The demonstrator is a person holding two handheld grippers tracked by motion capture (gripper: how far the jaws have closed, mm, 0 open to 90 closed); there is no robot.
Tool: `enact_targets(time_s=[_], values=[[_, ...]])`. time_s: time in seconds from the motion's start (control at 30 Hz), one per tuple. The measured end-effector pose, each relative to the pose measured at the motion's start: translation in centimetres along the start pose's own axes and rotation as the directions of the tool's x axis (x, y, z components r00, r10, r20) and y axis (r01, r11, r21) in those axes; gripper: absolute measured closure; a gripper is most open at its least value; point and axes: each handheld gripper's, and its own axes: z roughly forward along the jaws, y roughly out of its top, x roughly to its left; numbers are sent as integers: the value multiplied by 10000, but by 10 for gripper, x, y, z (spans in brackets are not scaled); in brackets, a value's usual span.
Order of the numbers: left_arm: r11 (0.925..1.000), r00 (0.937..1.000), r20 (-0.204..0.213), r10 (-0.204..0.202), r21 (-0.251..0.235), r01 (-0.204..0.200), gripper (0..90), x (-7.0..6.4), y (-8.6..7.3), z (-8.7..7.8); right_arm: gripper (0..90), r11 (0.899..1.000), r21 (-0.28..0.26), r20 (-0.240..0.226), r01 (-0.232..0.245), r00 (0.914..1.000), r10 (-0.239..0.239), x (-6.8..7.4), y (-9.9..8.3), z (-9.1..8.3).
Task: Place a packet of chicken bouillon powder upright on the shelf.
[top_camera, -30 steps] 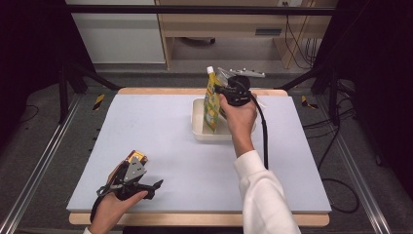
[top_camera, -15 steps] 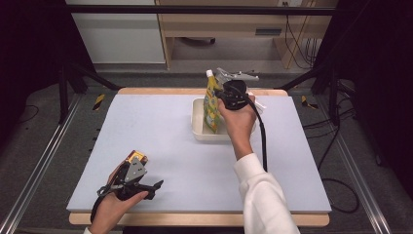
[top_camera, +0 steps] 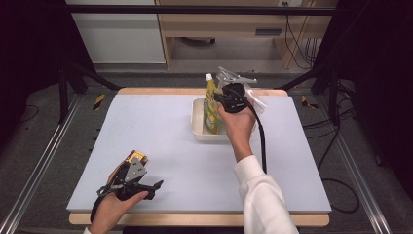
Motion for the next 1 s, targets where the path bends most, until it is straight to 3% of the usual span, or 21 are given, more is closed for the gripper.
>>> enact_targets(time_s=[0.17,0.3,0.57,0.83,1.0], values=[[10000,10000,-26,-16,-1,16,114,1,0,-1,876,10000,26,-80,-17,10000,17,0,-2,-1],[10000,10000,-42,-55,-35,55,114,2,0,-1,798,9997,-248,-191,-45,9998,41,1,-2,-7],[9999,9999,-133,-97,-70,96,110,3,0,-2,678,9978,-546,-344,386,9986,-405,10,-7,-29],[9999,9997,-225,-112,-107,110,107,5,0,-3,602,9940,-813,-539,728,9956,-773,20,-21,-51],[9996,9996,-205,-193,-216,188,103,7,-1,-5,568,9930,-882,-402,780,9958,-818,21,-36,-62]])
